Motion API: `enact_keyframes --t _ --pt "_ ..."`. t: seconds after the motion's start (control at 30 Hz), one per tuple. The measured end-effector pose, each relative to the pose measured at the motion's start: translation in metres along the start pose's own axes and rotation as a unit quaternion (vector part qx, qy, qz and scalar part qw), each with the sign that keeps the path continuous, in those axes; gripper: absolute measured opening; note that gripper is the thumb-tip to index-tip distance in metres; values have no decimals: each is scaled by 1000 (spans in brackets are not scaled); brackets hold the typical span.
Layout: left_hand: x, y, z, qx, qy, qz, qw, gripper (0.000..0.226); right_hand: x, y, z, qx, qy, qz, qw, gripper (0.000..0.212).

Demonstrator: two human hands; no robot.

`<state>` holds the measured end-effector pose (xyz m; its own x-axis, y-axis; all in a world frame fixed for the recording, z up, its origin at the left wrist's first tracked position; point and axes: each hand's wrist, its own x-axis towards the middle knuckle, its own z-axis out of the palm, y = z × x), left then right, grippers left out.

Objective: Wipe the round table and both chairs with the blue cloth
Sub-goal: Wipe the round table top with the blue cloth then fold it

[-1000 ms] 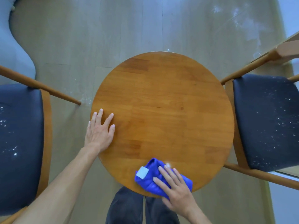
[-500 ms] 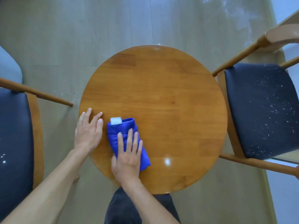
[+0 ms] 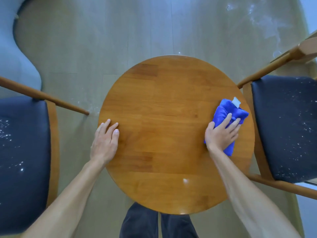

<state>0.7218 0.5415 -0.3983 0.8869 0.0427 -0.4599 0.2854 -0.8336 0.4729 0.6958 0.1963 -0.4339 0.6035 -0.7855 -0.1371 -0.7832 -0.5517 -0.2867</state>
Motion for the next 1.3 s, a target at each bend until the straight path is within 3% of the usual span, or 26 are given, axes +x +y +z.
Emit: enact_keyframes --t 0.07,0.13,0.27,0.33,0.37,0.43,0.5,0.6,0.67,0.77,0.93,1.0,1.17,1.23,1.3 --pt "2 -6 -3 -46 9 8 999 42 -39 -51 19 -2 14 -5 1000 69" --pt "0 -10 -4 -78 25 7 997 42 -103 -83 38 -20 -9 -121 992 73" --pt "-14 -4 4 -54 92 8 994 56 -219 -115 42 37 -199 -297 933 73" --pt "-21 1 9 -17 123 -3 992 58 -211 -112 30 123 -304 -303 895 65" --pt "-24 3 13 1 132 -9 991 59 -193 -101 22 150 -310 -307 887 62" --pt "-27 10 25 31 123 -18 992 68 -150 -66 11 137 -236 -294 916 59" --pt "-29 22 45 61 91 -25 994 79 -102 -23 6 33 -151 -257 954 60" --pt "-33 52 77 110 84 -28 990 85 -67 18 3 -56 -145 -249 956 64" --pt "-44 75 99 151 84 26 985 91 -62 26 5 -62 -136 -277 949 61" --pt "-72 97 130 185 68 135 971 79 -63 30 11 -52 -117 -280 951 57" --pt "-61 49 124 206 119 299 924 61 -59 37 11 -67 -106 -312 942 55" --pt "-29 18 92 219 136 262 930 66 -58 39 10 -72 -109 -323 938 55" --pt "34 -23 13 187 200 18 962 60 -63 34 15 -76 -110 -300 944 55" --pt "20 -14 25 186 218 3 958 59 -64 31 15 -77 -116 -288 947 56" --pt "-19 5 62 189 204 46 959 56 -66 30 13 -76 -127 -286 947 58"
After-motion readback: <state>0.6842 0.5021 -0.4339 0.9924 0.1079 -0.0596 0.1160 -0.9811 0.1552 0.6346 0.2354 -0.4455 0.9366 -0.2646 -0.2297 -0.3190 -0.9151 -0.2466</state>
